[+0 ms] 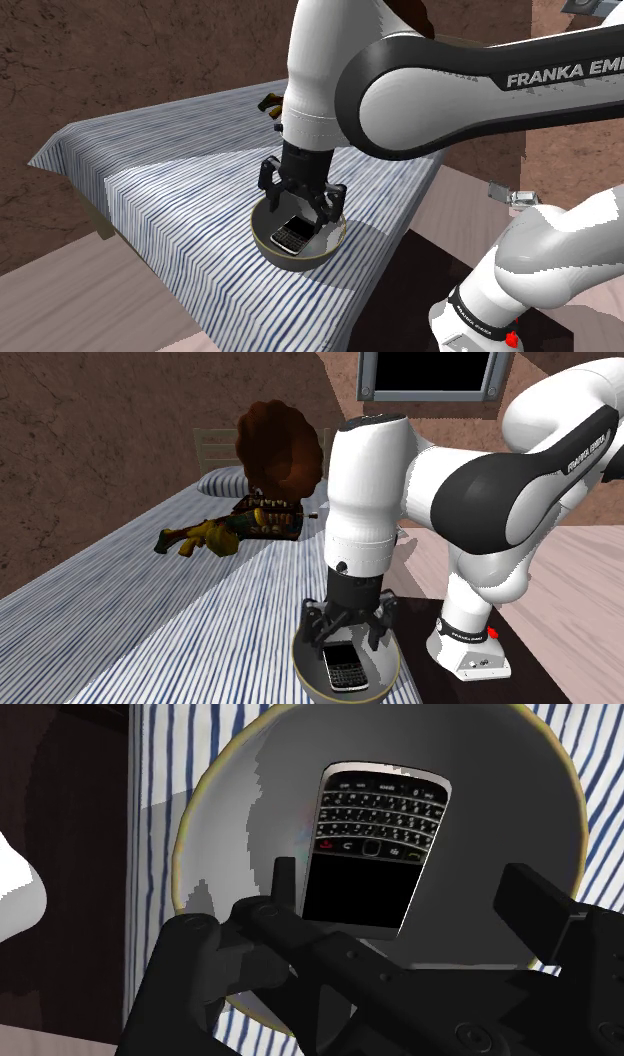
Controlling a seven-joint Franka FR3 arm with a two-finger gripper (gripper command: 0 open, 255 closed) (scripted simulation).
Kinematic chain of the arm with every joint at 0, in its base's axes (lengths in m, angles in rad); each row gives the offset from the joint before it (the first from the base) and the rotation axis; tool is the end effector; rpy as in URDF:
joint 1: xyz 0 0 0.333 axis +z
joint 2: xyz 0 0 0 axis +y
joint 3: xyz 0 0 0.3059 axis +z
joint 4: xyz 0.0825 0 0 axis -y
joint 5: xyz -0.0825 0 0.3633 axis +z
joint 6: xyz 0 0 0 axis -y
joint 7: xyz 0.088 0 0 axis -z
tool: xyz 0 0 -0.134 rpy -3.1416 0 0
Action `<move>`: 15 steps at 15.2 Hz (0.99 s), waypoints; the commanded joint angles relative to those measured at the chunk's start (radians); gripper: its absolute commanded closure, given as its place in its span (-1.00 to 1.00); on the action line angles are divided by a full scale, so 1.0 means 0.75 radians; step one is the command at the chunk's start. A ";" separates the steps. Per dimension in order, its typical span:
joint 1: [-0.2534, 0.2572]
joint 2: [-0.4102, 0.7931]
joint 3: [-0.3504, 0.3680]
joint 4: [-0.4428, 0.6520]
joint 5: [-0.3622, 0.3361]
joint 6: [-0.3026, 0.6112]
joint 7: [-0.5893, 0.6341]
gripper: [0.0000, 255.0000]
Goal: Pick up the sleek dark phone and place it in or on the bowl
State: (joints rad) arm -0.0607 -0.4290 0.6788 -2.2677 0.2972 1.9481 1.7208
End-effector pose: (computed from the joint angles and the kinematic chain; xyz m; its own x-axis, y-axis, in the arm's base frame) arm 0.3335 0.2889 0.4599 0.3148 -0.9489 -0.0204 -0.9488 -0.3141 -0.0325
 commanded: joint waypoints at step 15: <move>-0.003 -0.030 -0.045 0.143 -0.013 -0.173 0.000 -1.00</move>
